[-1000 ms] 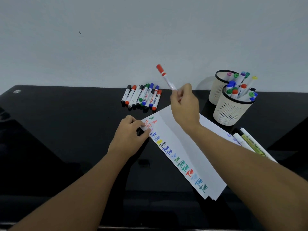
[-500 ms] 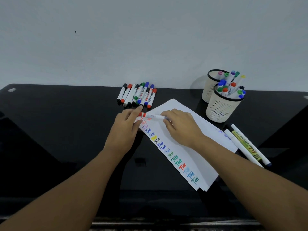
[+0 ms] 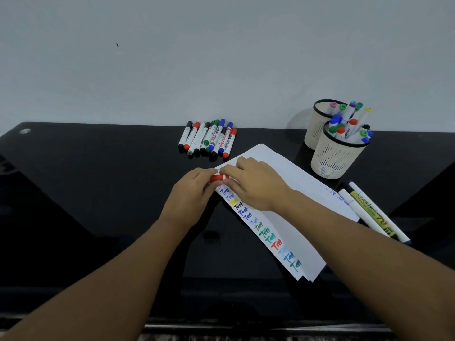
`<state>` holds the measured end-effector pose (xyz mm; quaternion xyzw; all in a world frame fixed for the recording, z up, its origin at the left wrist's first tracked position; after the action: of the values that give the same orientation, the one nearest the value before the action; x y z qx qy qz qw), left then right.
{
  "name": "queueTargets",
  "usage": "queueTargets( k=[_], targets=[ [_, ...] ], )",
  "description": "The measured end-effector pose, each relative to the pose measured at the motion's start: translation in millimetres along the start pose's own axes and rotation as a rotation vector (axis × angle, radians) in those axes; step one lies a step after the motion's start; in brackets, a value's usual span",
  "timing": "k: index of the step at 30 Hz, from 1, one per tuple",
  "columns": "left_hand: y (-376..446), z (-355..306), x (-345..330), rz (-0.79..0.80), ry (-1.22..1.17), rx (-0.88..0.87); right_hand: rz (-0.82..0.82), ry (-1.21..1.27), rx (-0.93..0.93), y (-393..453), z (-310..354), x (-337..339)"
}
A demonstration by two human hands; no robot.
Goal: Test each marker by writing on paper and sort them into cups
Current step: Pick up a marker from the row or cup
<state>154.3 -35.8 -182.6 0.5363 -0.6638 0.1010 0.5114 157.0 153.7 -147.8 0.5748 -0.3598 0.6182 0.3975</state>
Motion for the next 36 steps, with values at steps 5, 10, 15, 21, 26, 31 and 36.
queueTargets(
  k=[5,10,15,21,26,31,36],
  targets=[
    [0,-3,1,-0.003,0.007,-0.052,-0.002,-0.085,-0.005,-1,1,2],
    [-1,-3,2,0.006,0.028,-0.071,-0.018,-0.159,-0.027,-1,1,7],
    [-1,-3,2,-0.025,0.02,-0.077,-0.03,-0.158,0.028,1,4,10],
    [-2,-4,4,-0.048,0.012,-0.063,0.035,-0.079,0.11,3,12,7],
    [-3,-6,3,-0.037,0.022,-0.072,0.005,-0.093,0.075,0,8,10],
    [-2,-4,3,-0.008,0.019,-0.067,0.01,-0.169,0.042,0,4,13],
    [0,-2,3,-0.033,0.008,0.011,0.001,0.112,-0.059,-9,-2,15]
  ],
)
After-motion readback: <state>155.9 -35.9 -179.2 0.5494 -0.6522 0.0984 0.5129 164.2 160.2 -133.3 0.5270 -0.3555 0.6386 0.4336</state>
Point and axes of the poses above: each hand's wrist, its own y-axis towards the middle knuckle, its own x-axis out of the back of the hand, z = x × y, the point moved 2 cm from there along y, towards the middle knuckle, and after that the axes turned 8 degrees about z, right-handed, at the moved point
